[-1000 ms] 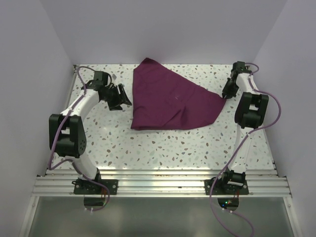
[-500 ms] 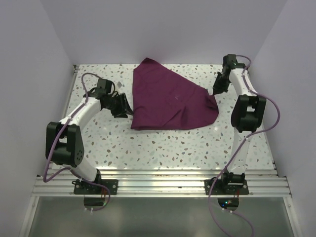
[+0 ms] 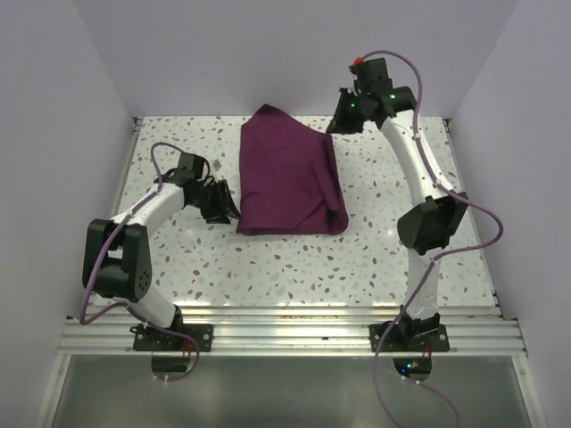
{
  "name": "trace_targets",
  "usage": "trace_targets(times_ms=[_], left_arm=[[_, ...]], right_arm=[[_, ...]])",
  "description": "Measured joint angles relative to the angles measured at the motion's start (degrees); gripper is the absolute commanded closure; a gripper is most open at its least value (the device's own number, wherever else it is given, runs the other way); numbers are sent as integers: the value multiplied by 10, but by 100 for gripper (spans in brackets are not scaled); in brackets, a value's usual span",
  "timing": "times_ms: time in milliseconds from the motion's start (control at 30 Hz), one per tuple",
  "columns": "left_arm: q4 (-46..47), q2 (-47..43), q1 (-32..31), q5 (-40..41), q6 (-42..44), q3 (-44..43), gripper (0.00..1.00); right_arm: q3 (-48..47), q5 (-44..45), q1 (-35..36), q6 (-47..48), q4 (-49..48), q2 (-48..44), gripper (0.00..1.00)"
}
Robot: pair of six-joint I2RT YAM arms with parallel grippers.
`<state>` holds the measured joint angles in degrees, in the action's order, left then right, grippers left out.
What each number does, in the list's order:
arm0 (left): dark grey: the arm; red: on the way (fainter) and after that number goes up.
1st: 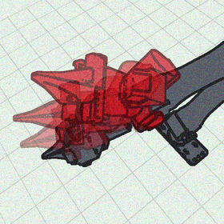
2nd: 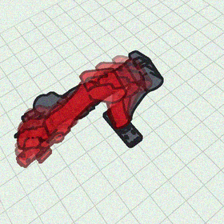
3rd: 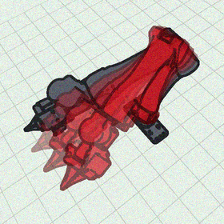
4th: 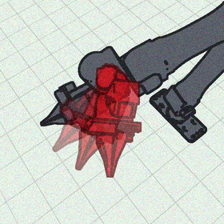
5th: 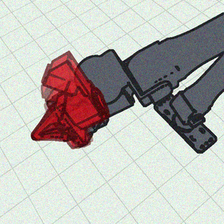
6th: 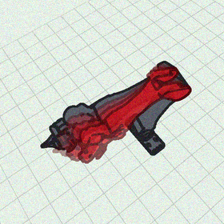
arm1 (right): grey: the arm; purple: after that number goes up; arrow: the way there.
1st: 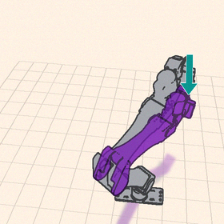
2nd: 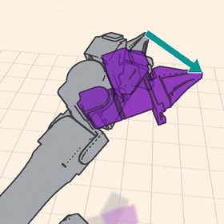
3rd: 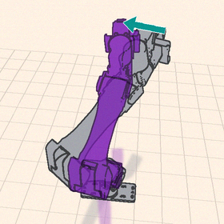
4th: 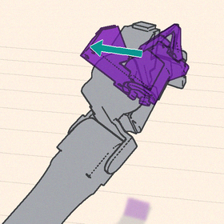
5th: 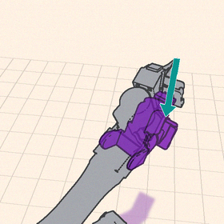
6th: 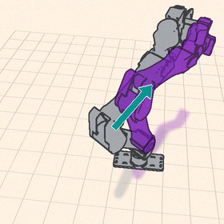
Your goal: Prepare the surgical pack
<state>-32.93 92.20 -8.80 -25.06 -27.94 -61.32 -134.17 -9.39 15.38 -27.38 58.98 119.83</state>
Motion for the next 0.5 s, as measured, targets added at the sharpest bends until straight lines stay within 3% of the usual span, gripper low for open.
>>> trace_targets(times_ms=[267,400,500], left_arm=[[13,0,-6,7,-5,23,54],[21,0,-9,8,-11,23,53],[20,0,-11,9,-14,23,53]], right_arm=[[-26,-24,78,-33,-7,13,100],[-4,-6,64,-30,-12,14,100],[83,9,23,-27,-33,-3,100]])
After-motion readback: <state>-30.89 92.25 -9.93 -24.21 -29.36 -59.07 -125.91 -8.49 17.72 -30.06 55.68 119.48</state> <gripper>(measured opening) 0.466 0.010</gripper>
